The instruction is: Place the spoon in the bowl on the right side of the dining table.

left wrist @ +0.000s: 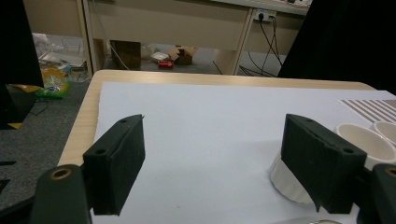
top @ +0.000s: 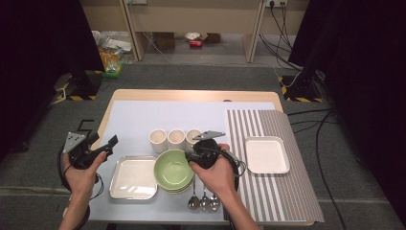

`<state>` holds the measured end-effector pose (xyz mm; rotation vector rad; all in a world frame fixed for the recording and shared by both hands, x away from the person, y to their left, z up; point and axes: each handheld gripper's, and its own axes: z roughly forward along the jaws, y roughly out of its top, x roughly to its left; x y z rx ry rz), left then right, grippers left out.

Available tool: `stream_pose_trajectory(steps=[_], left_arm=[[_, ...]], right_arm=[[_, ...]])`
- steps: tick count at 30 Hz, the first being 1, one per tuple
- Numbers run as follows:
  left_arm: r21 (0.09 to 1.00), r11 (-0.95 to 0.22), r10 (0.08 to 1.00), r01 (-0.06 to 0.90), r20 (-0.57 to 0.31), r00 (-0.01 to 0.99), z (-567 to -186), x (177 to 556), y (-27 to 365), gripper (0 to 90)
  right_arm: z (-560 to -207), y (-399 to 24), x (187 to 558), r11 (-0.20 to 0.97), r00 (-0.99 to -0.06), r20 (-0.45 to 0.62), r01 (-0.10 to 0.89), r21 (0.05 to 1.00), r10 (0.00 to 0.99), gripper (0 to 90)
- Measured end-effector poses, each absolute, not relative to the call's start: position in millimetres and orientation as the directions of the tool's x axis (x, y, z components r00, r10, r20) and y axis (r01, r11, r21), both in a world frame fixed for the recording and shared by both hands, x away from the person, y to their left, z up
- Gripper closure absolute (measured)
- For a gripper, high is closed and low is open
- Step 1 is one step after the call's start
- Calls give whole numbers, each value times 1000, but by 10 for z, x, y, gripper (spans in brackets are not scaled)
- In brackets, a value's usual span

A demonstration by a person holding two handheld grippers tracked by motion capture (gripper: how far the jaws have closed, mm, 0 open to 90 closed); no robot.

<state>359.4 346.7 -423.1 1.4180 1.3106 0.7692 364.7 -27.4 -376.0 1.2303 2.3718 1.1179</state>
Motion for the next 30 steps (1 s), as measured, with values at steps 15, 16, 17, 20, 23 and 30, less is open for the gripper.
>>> stream_pose_trajectory(steps=[15,16,17,20,23,30], left_arm=[[941,104,963,322,-176,204,-4249,3600,3474,211],[941,105,963,321,-177,205,-4249,3600,3474,211],[941,105,963,321,-177,205,-4248,3600,3473,211],[941,105,963,320,-177,205,-4246,3600,3474,211],[941,105,963,320,-177,205,-4247,3601,3474,211],[942,105,963,320,-177,204,-4247,3603,3477,211]], right_arm=[[-3841,-201,3659,382,-623,123,611,694,773,727],[-3847,-200,3666,388,-628,119,607,694,769,737],[-3852,-196,3667,385,-627,128,613,690,769,745],[-3862,-185,3667,388,-627,130,618,684,768,762],[-3868,-169,3670,390,-627,134,622,679,767,771],[-3884,-144,3687,403,-634,127,621,672,763,795]])
